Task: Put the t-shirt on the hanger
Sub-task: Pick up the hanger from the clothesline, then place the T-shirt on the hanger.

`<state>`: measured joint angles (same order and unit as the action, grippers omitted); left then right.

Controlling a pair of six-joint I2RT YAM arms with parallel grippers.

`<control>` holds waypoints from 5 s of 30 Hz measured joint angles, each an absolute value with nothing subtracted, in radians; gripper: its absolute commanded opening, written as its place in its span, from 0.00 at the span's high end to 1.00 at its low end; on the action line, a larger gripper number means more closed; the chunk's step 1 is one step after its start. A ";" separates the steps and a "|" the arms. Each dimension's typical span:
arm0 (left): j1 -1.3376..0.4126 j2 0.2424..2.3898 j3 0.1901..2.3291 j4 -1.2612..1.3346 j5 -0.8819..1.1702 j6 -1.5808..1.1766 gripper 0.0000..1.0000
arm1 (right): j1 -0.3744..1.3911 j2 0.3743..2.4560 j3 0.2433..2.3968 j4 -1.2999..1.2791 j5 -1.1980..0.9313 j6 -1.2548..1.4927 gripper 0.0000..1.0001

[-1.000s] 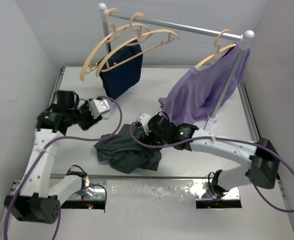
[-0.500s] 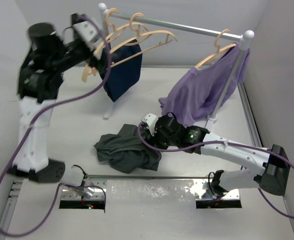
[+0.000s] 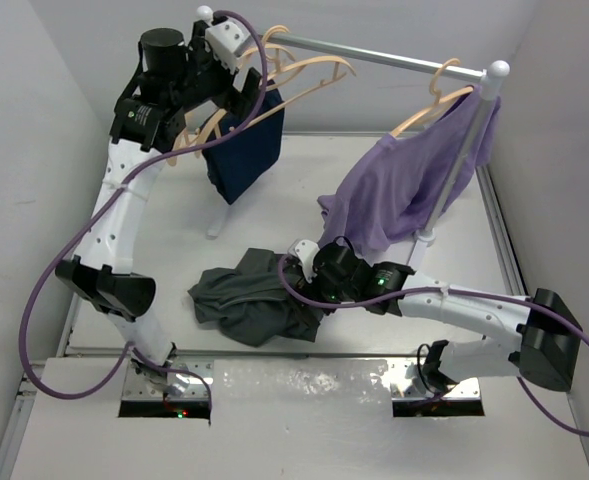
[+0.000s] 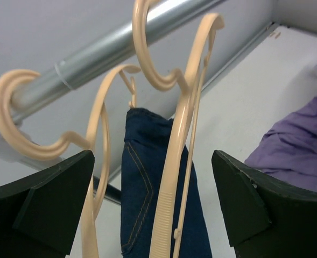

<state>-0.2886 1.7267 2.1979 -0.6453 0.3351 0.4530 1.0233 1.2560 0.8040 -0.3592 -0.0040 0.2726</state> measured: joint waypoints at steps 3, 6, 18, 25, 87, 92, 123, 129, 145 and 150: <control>-0.289 1.716 2.192 -0.616 0.353 0.440 0.18 | 1.023 1.256 0.796 -0.358 -0.009 0.279 0.01; -0.293 1.713 2.168 -0.602 0.363 0.439 0.19 | 1.023 1.256 0.796 -0.348 -0.009 0.280 0.01; -0.300 1.762 2.130 -0.603 0.323 0.453 0.66 | 1.023 1.253 0.780 -0.320 -0.009 0.290 0.01; -0.300 1.763 2.098 -0.606 0.350 0.470 0.87 | 1.023 1.222 0.747 -0.322 -0.007 0.295 0.01; -0.300 0.846 1.184 -1.126 0.789 0.919 1.00 | 0.931 1.411 1.414 -0.592 -0.305 -0.213 0.39; -0.299 0.848 1.186 -1.105 0.783 0.878 1.00 | 0.929 1.483 1.414 -0.551 -0.464 -0.160 0.95; -0.300 0.904 1.095 -0.972 0.681 0.801 0.19 | 0.925 1.135 0.932 -0.531 -0.200 -0.044 1.00; -0.309 1.052 0.993 -0.976 0.545 0.839 0.41 | 0.925 1.100 0.922 -0.561 -0.037 -0.044 1.00; -0.354 1.239 0.780 -0.812 0.362 0.772 0.24 | 0.925 0.982 0.881 -0.586 0.242 -0.060 1.00; -0.424 1.271 0.734 -0.711 0.279 0.701 0.70 | 0.925 0.982 0.873 -0.585 0.240 -0.060 1.00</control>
<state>-0.4240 1.2705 0.7338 -0.7113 0.2794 0.7006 0.9253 0.9825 0.8734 -0.5854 0.2401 -0.0605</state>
